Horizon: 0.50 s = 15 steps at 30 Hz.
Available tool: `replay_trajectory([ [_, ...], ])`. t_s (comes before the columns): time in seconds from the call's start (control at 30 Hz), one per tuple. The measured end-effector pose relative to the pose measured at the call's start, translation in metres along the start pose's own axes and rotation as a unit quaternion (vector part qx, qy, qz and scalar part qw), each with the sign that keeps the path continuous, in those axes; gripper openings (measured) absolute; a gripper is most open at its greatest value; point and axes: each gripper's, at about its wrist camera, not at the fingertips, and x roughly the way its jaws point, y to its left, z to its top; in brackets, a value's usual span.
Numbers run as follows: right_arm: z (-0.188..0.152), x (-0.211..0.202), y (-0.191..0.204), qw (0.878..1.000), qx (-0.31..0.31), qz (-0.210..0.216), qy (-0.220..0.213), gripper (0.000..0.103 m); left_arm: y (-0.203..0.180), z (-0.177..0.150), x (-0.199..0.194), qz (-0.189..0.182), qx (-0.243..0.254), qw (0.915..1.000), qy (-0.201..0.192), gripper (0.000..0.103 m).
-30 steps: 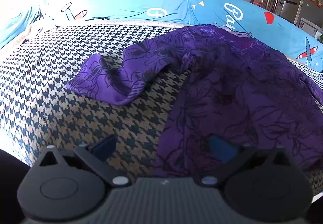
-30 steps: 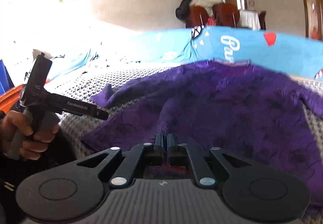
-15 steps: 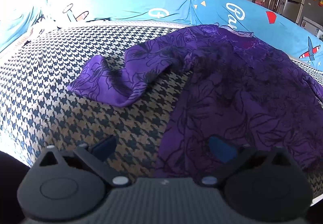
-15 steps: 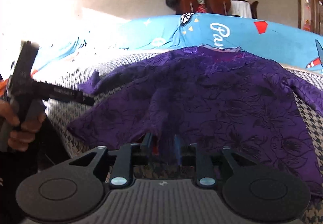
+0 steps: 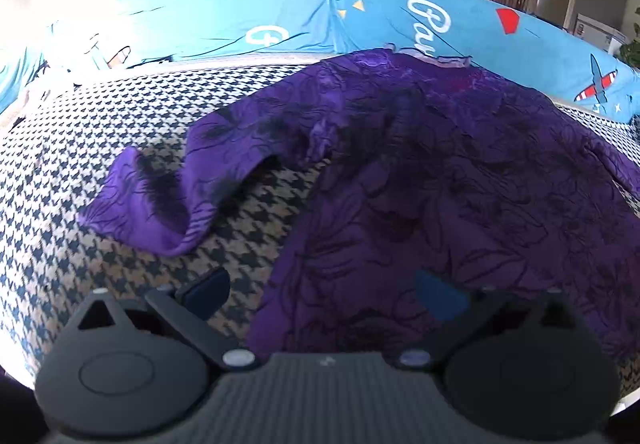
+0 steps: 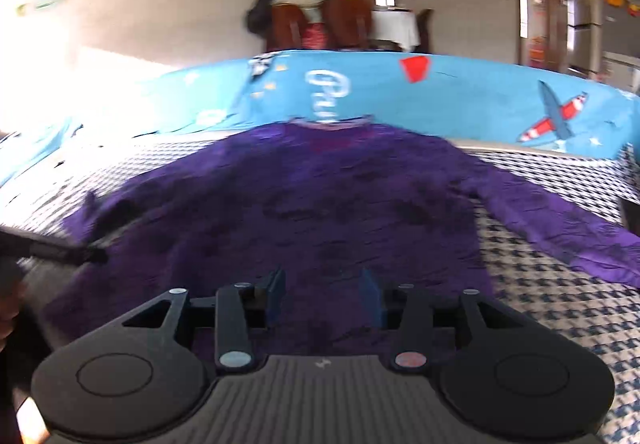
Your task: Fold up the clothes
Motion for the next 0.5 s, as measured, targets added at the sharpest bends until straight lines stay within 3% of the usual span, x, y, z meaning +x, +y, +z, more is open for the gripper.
replay_trajectory([
  [0.4,0.006,0.047,-0.072,0.991,0.055,-0.110,0.055,0.046,-0.018,-0.002,0.020,-0.010,0.018,0.9998,0.008,0.103],
  [0.5,0.006,0.063,-0.084,0.988,0.058,-0.118,0.083,0.046,-0.015,-0.004,0.023,-0.013,0.012,0.9997,0.015,0.103],
])
